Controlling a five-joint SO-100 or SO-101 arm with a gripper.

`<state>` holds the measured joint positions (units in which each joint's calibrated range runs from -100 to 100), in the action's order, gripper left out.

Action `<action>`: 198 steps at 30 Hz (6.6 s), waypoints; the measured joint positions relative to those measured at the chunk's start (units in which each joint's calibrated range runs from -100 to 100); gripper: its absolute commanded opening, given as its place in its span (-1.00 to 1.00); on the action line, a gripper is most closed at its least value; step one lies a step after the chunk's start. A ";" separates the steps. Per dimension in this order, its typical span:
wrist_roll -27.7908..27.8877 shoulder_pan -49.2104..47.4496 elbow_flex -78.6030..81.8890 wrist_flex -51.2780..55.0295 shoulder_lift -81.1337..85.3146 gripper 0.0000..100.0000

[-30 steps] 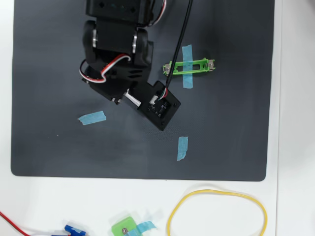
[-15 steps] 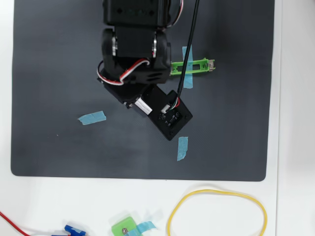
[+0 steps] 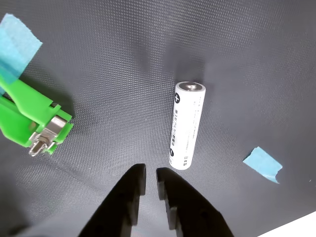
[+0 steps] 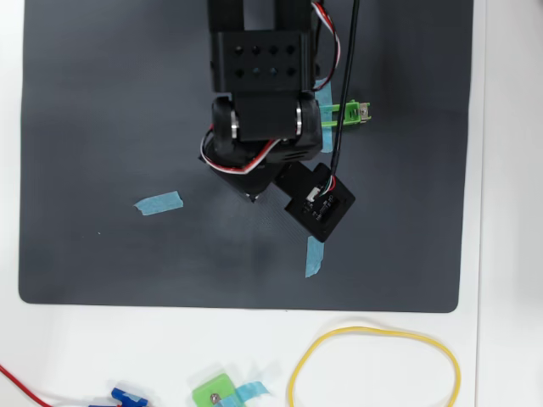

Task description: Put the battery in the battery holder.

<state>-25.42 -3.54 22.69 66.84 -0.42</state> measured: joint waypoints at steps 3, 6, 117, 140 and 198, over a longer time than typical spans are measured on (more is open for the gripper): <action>1.14 -0.79 -0.09 -0.26 0.00 -1.00; 2.28 -0.90 -1.09 -1.29 -0.51 -1.00; 1.35 1.35 -10.62 -4.91 -18.08 -1.00; 7.67 -0.11 1.36 -4.91 -1.78 -1.00; 5.70 -34.59 15.15 -5.00 16.98 -1.00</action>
<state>-19.72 -38.12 37.84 61.84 16.55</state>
